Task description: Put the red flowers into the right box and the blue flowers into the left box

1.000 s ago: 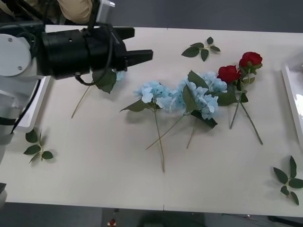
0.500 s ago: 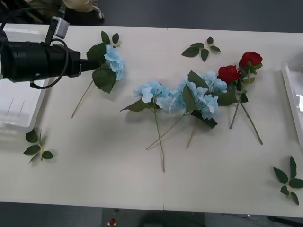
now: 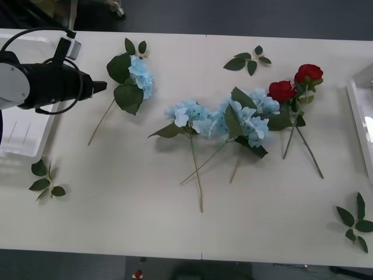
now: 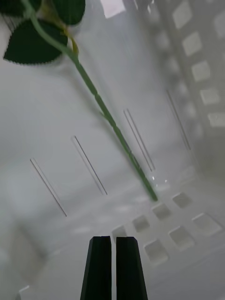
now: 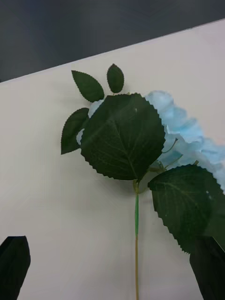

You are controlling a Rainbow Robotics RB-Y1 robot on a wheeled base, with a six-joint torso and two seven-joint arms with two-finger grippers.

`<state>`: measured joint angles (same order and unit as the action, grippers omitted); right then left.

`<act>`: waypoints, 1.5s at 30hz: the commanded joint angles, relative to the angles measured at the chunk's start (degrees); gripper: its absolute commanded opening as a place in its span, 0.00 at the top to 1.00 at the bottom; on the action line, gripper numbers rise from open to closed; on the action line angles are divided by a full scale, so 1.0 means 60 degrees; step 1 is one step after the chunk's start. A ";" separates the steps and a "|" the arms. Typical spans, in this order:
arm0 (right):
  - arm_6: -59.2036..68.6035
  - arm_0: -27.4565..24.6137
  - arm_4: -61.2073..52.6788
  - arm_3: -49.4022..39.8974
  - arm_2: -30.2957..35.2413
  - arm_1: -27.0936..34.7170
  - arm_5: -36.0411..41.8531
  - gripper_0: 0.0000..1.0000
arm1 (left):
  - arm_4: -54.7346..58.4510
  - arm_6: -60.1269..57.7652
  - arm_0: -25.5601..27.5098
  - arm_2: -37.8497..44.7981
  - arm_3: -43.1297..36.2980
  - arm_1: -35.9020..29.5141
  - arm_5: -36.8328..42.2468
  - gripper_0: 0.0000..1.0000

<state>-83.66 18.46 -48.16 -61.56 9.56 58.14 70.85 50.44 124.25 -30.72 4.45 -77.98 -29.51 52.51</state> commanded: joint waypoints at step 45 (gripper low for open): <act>-0.2434 0.0468 -0.1128 0.0739 0.0619 0.0286 0.0716 0.00 | -0.2107 0.0459 -0.0988 -0.2148 0.3051 0.0919 -0.1676 0.08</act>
<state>-96.83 18.81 -55.13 -54.59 13.67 58.13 74.17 37.70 124.28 -35.12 -8.35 -60.54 -23.40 42.75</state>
